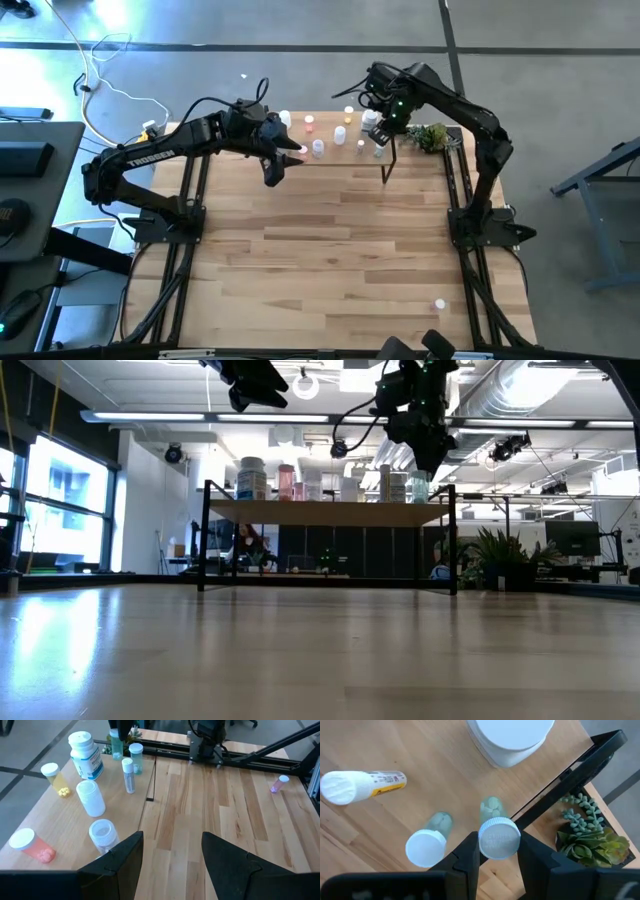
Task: Pick and place medicine bottles onto shelf by color
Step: Put the green transparent pill bottle on the shelf
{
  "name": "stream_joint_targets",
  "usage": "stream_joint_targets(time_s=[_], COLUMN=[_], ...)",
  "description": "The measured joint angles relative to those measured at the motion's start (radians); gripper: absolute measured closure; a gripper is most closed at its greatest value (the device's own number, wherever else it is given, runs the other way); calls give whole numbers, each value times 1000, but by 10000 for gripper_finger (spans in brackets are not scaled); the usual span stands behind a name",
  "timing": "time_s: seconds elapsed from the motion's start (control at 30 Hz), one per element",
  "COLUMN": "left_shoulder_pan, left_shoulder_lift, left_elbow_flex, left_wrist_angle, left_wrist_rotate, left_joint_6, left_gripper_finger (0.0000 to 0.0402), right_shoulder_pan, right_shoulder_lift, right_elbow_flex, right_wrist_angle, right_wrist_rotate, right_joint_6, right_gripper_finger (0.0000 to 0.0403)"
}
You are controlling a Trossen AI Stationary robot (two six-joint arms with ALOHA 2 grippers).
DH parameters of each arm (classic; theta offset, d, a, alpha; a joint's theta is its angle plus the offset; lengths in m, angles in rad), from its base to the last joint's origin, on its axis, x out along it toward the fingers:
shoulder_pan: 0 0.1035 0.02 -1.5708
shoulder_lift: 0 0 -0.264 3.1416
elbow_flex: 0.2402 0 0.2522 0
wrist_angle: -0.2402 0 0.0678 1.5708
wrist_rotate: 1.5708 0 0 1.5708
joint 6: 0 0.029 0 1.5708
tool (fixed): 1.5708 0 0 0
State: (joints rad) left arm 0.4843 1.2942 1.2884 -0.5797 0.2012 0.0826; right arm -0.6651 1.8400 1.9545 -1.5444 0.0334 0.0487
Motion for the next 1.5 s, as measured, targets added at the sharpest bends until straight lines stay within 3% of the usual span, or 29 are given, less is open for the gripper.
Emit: stream_joint_targets(time_s=[0.43, 0.93, 1.5], left_shoulder_pan=[0, 0, 0], left_shoulder_lift=[0, 0, 0], left_elbow_flex=[0, 0, 0], left_wrist_angle=[0, 0, 0], left_wrist_rotate=[0, 0, -3], left_joint_6=[-3, -1, -3], left_gripper_finger=[209, 209, 209], right_shoulder_pan=[-2, -2, -3], right_shoulder_lift=[36, 36, 36], right_elbow_flex=[0, 0, 2], right_wrist_angle=[0, 30, 38], right_wrist_rotate=[30, 23, 23], right_joint_6=[3, -8, 3], right_gripper_finger=[307, 244, 240])
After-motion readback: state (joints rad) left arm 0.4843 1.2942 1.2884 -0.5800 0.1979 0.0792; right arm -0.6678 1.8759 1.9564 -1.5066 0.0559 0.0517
